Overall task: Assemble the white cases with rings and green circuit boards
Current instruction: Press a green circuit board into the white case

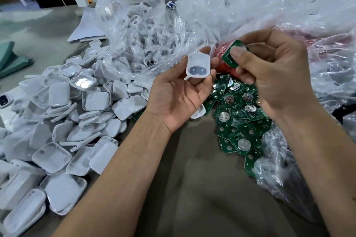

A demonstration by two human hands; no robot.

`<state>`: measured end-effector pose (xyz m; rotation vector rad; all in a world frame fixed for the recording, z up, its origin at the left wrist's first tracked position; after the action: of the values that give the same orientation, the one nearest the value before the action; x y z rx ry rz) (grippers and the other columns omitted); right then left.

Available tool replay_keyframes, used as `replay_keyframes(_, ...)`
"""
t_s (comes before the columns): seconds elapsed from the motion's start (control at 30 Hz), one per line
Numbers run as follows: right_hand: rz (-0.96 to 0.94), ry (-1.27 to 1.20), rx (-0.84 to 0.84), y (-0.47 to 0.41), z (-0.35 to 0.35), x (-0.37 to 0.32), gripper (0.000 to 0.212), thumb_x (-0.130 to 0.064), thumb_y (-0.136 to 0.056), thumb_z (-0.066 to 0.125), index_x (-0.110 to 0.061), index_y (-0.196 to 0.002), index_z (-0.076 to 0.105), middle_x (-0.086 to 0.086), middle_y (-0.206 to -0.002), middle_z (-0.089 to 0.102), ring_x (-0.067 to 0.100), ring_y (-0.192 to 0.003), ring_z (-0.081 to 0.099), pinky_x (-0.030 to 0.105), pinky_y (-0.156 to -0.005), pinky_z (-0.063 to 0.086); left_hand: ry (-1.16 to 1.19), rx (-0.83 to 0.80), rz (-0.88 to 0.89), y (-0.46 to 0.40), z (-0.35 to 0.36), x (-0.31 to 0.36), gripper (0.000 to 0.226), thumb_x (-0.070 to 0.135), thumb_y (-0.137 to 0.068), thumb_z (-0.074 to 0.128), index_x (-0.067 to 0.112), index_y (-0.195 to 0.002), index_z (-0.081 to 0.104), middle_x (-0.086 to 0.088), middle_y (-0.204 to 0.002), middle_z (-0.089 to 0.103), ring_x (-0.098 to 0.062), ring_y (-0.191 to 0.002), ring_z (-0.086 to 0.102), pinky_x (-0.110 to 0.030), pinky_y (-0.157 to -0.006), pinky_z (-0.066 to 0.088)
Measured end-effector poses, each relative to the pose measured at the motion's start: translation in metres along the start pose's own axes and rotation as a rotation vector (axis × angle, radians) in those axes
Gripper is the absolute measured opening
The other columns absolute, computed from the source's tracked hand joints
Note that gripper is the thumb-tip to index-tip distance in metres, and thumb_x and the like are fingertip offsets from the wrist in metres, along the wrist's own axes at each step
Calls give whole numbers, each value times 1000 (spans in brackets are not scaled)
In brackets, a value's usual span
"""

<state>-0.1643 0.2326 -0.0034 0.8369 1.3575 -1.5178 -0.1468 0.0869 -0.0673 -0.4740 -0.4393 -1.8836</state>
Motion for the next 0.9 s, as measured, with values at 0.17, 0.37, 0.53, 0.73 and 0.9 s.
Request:
replay_keyframes(0.17,7,-142,-42,-1,4,-4,15,-9,-88,77,-6,-100,70,2,-72,70,13,-59,61,20,-51,46,-1,-26,-20,3,5,0,39,25,-92,55,3,-122,65,-18,-112,68,-23,-84,65,-26,-73,60)
replay_keyframes(0.37,-146,13,-138,6,18,-26,17,-16,-87,84,-7,-100,76,2,-77,77,15,-59,68,19,-49,48,-78,-50,-47,5,9,-9,37,23,-84,67,1,-113,61,-17,-99,69,-27,-76,69,-28,-68,61)
replay_keyframes(0.53,-256,262,-165,10,29,-32,18,-17,-85,87,-12,-99,79,2,-90,81,25,-77,78,38,-69,65,-103,-65,-50,5,8,-9,25,23,-87,62,5,-104,67,-13,-93,70,-28,-79,70,-31,-68,60)
replay_keyframes(0.73,-257,346,-171,12,29,-31,17,-17,-84,88,-12,-98,80,3,-90,80,28,-78,77,52,-71,64,-113,-67,-50,5,8,-9,33,24,-88,62,2,-113,63,-12,-94,70,-26,-79,71,-30,-70,60)
replay_keyframes(0.9,-255,357,-190,13,31,-30,16,-17,-84,87,-13,-98,80,3,-89,80,31,-77,76,56,-69,62,-104,-74,-44,4,8,-8,34,23,-83,67,2,-110,65,-13,-92,70,-27,-79,71,-31,-71,61)
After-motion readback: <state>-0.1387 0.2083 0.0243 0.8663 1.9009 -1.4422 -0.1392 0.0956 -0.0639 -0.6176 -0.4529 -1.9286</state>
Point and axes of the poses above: each hand's wrist, its own y-axis away from the middle knuckle, its own z-axis out of the palm, x = y × z, the point moved 10 cm from there along -y, towards the middle knuckle
